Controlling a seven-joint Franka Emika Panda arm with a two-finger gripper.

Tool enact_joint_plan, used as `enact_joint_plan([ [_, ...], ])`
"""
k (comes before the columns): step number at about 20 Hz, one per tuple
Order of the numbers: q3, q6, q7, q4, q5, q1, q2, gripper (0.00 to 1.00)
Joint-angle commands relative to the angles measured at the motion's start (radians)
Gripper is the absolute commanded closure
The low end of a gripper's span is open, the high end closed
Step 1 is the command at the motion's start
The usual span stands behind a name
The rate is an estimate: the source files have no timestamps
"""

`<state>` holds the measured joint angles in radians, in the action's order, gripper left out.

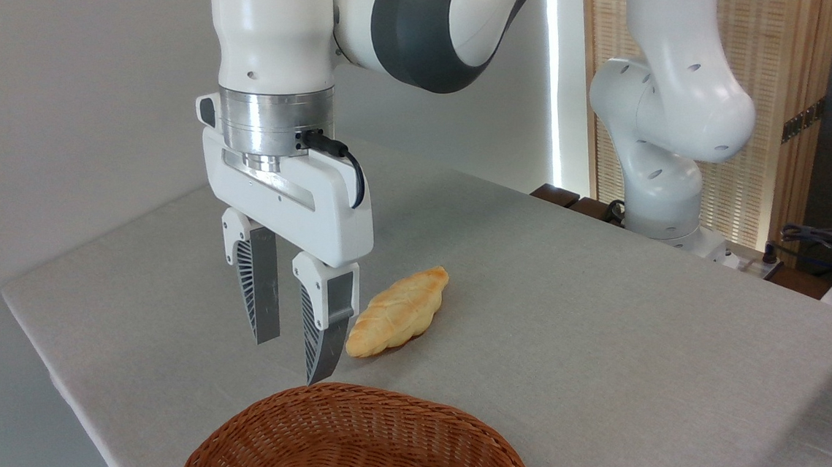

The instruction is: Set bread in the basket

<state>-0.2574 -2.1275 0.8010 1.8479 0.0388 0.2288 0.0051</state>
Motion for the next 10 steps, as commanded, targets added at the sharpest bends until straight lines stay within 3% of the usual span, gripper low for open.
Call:
enact_joint_plan([
  [1, 0.000, 0.093, -0.035, -0.009, 0.007, 0.009, -0.023, 0.00],
  [10, 0.023, 0.325, -0.134, -0.019, 0.009, 0.012, -0.059, 0.00],
])
